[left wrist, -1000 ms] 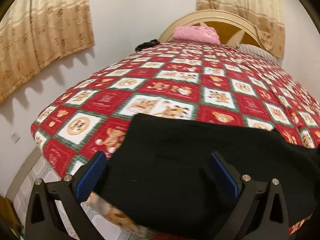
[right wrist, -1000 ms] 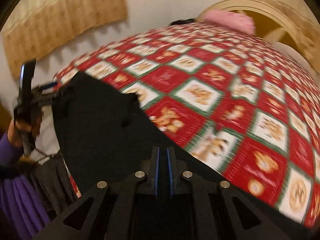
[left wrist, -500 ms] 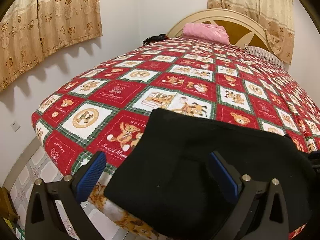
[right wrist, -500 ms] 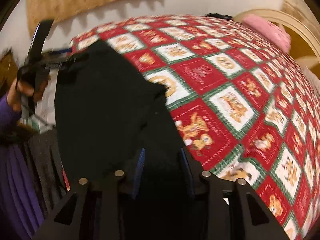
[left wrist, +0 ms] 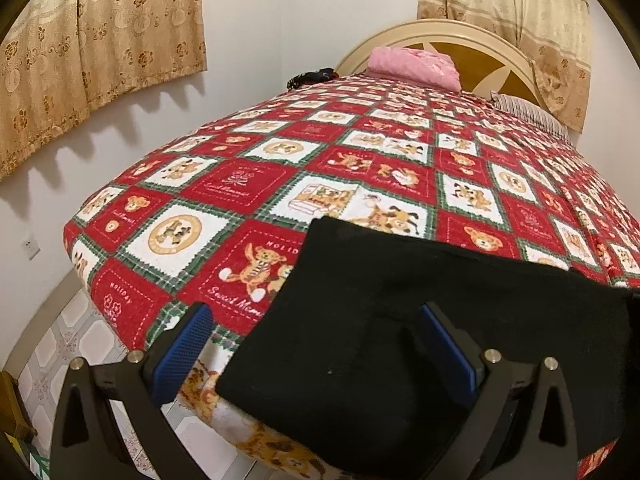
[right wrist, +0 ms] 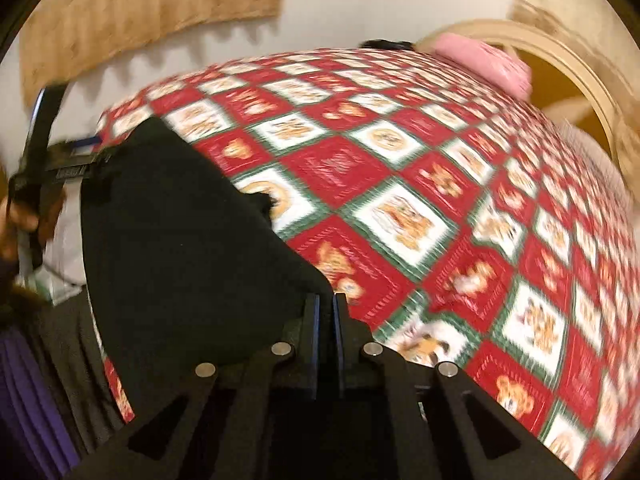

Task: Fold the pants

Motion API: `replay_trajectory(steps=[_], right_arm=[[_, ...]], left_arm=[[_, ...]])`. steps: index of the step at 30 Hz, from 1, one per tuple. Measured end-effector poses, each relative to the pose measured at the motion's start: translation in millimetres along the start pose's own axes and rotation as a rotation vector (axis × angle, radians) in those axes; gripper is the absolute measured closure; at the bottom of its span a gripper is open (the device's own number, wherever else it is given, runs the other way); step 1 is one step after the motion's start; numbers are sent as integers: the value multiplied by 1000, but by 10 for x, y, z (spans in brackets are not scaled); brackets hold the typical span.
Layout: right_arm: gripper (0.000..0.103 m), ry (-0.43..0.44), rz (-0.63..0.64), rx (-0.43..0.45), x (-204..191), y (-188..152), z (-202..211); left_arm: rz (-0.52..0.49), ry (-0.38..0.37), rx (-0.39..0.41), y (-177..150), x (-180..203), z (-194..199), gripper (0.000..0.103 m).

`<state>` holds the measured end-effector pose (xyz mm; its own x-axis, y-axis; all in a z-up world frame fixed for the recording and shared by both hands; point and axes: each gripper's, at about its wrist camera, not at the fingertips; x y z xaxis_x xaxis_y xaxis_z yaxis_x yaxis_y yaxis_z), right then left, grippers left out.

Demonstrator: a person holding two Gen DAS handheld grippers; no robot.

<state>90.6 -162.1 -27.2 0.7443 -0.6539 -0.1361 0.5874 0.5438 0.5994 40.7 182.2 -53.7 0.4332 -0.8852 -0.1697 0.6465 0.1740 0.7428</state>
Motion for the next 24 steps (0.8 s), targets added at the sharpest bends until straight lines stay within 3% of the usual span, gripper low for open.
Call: replay_trajectory(steps=[4, 8, 11, 13, 15, 16, 20, 23, 24], right_arm=[[95, -12, 13, -15, -28, -151, -229], [92, 6, 0, 2, -9, -82, -133], [92, 35, -91, 161, 50, -34, 280], [91, -16, -142, 251, 82, -85, 586], [91, -79, -188, 282, 104, -180, 760], [92, -105, -227, 284, 113, -269, 835], [92, -70, -290, 257, 62, -542, 820], [91, -97, -299, 180, 30, -617, 576], [91, -144, -298, 133, 51, -607, 451]], left_arm=[[-27, 11, -13, -15, 76, -56, 0], [-42, 25, -39, -57, 104, -120, 0], [-33, 28, -34, -46, 59, -97, 0], [-26, 32, -23, -31, 28, -74, 0], [-22, 30, -9, -9, 15, -44, 0], [-23, 30, -1, 4, 22, -26, 0], [-54, -11, 38, 32, 138, 88, 0], [-114, -41, 78, 50, 330, 170, 0], [-134, -41, 89, 62, 400, 181, 0]])
Point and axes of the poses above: each gripper's, at about its wrist camera, not at the fingertips, and z roughly against the way its jaws point, x to its right, y to its top, and after that the axes turned 15 degrees about y, right-handed
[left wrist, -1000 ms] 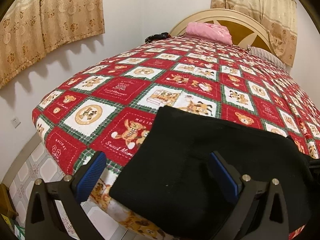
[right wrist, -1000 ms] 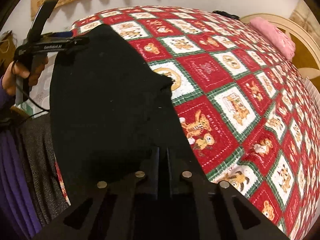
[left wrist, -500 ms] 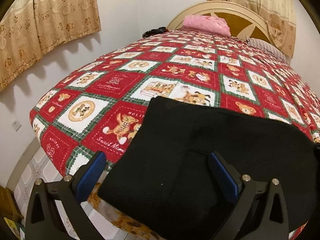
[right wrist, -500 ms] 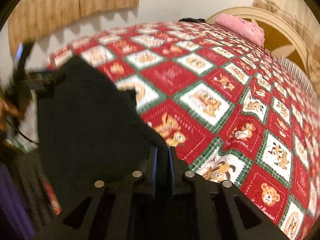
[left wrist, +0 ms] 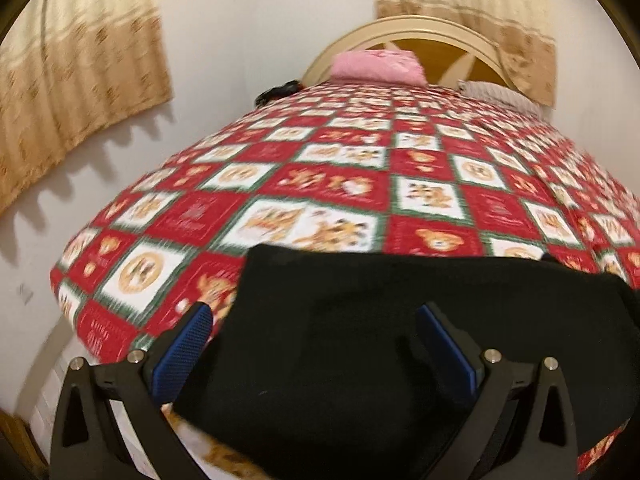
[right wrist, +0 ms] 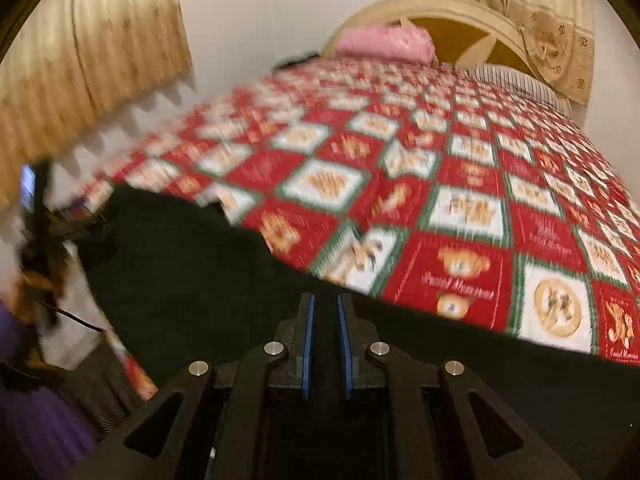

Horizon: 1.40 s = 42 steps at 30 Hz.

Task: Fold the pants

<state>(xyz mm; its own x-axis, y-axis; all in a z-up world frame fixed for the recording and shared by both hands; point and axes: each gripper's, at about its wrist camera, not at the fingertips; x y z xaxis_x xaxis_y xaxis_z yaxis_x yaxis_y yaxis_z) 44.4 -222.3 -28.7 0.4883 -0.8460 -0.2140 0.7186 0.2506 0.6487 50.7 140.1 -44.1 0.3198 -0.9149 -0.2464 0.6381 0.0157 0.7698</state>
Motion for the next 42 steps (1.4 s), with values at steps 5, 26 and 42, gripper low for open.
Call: replay_trajectory(steps=[5, 26, 42], right_arm=[[93, -42, 49, -70, 162, -64, -224], [52, -110, -241, 361, 338, -559, 656], [52, -374, -434, 438, 1043, -995, 1497]], left_arm=[[-54, 25, -91, 4, 217, -254, 0], [61, 47, -69, -57, -16, -195, 0], [10, -172, 22, 136, 496, 461, 0]])
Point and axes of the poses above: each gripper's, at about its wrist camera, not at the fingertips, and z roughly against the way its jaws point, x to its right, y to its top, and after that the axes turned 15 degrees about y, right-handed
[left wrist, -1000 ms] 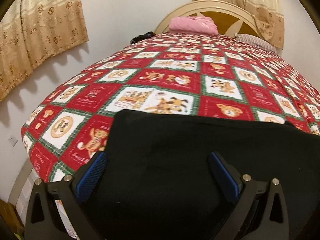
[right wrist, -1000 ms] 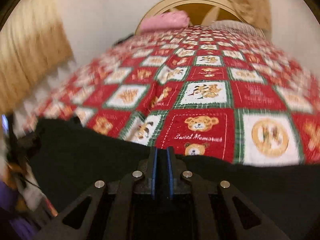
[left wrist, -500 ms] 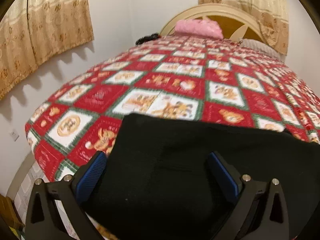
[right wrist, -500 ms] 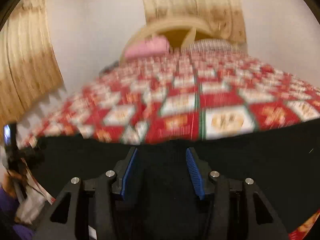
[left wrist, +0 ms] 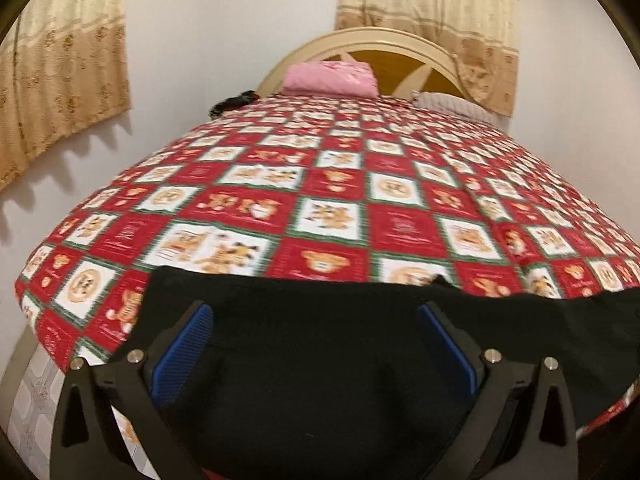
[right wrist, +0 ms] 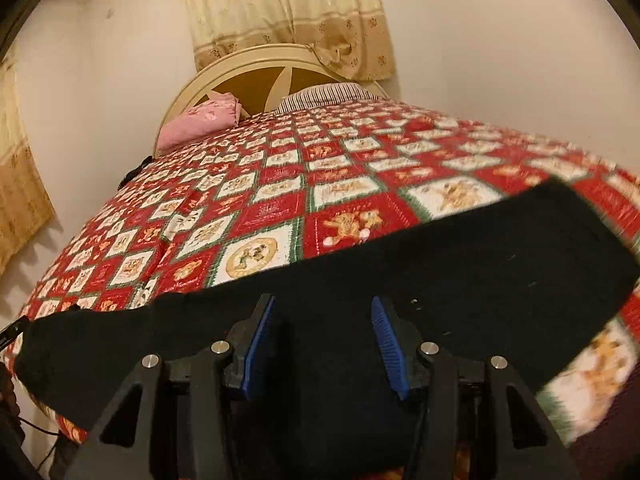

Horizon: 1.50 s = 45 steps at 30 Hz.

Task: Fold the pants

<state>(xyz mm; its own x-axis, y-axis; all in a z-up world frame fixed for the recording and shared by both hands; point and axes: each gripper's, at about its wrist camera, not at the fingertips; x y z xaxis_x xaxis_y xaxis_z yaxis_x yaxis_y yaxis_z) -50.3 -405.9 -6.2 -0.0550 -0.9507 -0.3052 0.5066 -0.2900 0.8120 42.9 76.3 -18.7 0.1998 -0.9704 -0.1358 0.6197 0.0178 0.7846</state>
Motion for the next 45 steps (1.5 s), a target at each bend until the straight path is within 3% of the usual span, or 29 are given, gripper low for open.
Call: replay_trajectory(steps=[3, 7, 11, 14, 19, 25, 28, 29, 32, 35, 40, 45], right_arm=[[52, -93, -22, 190, 173, 108, 415], [48, -227, -205, 302, 790, 168, 757], [48, -358, -247, 280, 1257, 125, 812], [48, -334, -322, 205, 1524, 39, 691], [47, -296, -304, 209, 1503, -31, 697], [52, -369, -160, 102, 1316, -66, 614], [78, -343, -155, 94, 1310, -72, 622], [91, -321, -151, 89, 1292, -62, 623], [92, -316, -155, 87, 1237, -25, 620], [92, -257, -160, 146, 1067, 54, 726], [92, -115, 36, 214, 149, 271, 850], [92, 57, 237, 172, -809, 186, 570]], left_arm=[[-27, -1, 14, -14, 93, 84, 0], [-39, -9, 7, -20, 160, 112, 0], [-39, -28, -13, -37, 209, 119, 0], [-41, -27, -24, -48, 222, 124, 0], [-33, -16, -47, -70, 206, 88, 0], [-1, -33, -86, -89, 161, 43, 0], [-4, -35, -82, -95, 156, 57, 0], [-5, -32, -78, -94, 150, 62, 0], [1, -28, -71, -96, 108, 71, 0], [15, -29, -78, -90, 58, 50, 0], [31, -38, -75, -89, 22, 45, 0], [25, -47, -84, -129, 25, 27, 0]])
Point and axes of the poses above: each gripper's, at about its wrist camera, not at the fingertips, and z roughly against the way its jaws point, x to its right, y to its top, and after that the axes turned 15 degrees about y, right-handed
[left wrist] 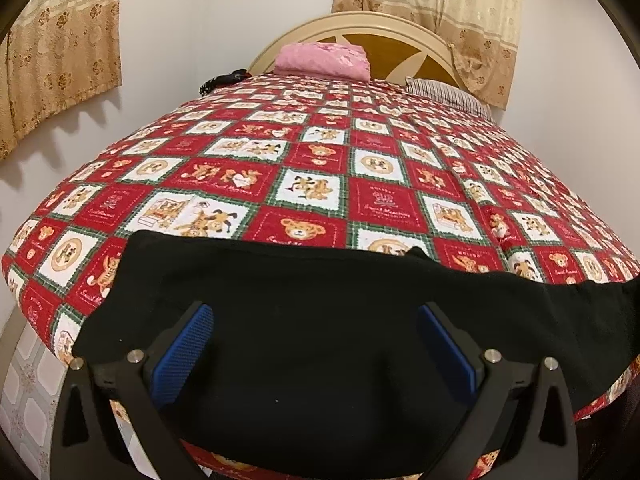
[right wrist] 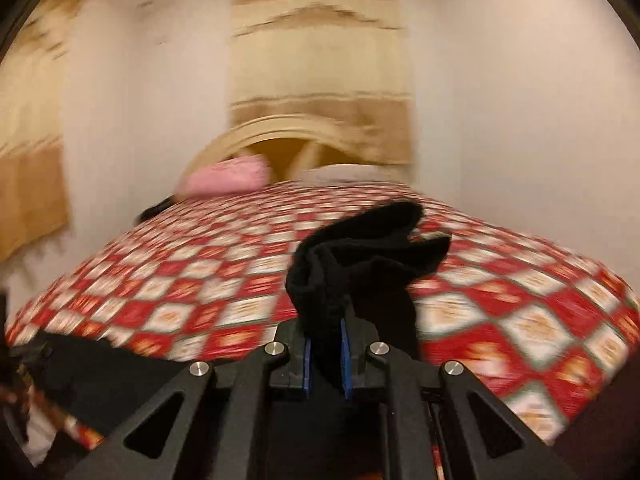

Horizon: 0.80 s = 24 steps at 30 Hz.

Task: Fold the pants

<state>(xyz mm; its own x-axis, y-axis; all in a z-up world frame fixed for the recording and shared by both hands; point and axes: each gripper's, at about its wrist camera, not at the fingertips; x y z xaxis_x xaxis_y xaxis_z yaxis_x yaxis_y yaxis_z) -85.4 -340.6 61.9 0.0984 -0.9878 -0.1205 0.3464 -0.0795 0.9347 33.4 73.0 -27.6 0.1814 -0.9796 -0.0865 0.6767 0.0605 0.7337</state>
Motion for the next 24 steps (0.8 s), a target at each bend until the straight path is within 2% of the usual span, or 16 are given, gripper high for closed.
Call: replay_trajectory(steps=[3, 6, 8, 12, 14, 18, 22, 24], right_arm=[[92, 134, 91, -86, -591, -227, -391], [92, 210, 165, -175, -1069, -548, -721], [92, 231, 216, -206, -1301, -753, -864], [92, 262, 289, -268, -1596, -1067, -1068], [92, 244, 334, -282, -1667, -1145, -1103], [92, 229, 356, -283, -1711, -1196, -1121], [92, 201, 463, -266, -1874, -1261, -1092], [88, 195, 497, -287, -1932, -1342, -1129]], left_arm=[[3, 2, 3, -9, -47, 3, 0], [17, 17, 12, -4, -126, -4, 0], [27, 16, 8, -1, -173, -29, 0], [48, 17, -12, -12, -254, -115, 0], [52, 17, -23, -27, -270, -155, 0], [50, 13, -40, -53, -268, -226, 0], [36, 13, -42, -69, -245, -248, 0], [27, 11, -43, -74, -232, -250, 0]])
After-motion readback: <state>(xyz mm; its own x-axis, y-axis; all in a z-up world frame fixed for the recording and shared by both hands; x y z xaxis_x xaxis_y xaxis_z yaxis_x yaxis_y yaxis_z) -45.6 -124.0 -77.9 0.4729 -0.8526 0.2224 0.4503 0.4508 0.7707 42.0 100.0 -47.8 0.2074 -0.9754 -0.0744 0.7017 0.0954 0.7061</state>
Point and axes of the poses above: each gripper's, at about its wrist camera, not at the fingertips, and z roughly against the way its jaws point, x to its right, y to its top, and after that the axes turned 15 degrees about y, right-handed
